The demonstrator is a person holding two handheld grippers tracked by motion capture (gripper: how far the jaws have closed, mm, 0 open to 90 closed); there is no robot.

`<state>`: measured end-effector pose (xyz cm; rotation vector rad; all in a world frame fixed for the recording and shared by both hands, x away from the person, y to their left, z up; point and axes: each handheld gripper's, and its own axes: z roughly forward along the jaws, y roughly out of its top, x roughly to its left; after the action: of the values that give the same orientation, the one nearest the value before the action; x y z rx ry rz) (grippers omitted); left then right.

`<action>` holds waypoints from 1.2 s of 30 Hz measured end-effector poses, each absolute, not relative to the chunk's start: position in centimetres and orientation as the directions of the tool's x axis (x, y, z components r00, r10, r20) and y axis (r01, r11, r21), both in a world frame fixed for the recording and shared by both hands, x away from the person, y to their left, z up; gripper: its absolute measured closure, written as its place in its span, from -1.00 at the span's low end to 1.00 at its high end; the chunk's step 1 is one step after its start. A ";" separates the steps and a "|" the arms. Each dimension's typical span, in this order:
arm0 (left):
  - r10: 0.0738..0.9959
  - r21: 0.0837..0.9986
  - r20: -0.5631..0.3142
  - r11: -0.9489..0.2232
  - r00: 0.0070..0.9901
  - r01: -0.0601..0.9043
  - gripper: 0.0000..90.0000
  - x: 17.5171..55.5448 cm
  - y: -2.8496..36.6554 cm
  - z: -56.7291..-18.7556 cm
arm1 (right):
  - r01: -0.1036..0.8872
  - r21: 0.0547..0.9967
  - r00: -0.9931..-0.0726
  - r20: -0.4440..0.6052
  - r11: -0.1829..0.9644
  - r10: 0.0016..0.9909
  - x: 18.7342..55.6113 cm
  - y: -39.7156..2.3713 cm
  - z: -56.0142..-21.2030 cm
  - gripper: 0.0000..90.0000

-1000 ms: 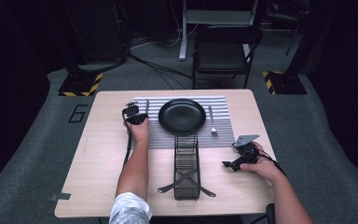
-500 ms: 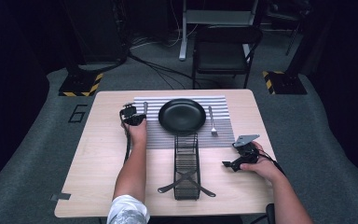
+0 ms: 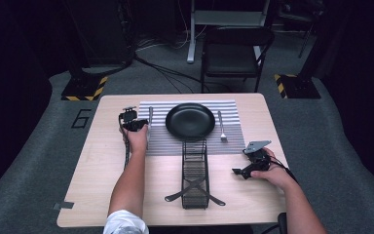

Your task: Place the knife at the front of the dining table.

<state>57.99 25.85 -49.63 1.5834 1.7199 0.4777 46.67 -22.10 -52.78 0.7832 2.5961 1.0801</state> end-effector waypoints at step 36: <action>0.921 0.755 -0.231 -0.033 0.313 0.655 0.26 50.4 27.6 -44.1 | 0.390 0.709 -0.833 0.000 0.588 0.553 46.7 -22.1 -52.8 -1.00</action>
<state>50.39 27.60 -44.12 1.7635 1.4190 0.4118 46.67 -22.10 -52.78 0.7832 2.5967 1.0792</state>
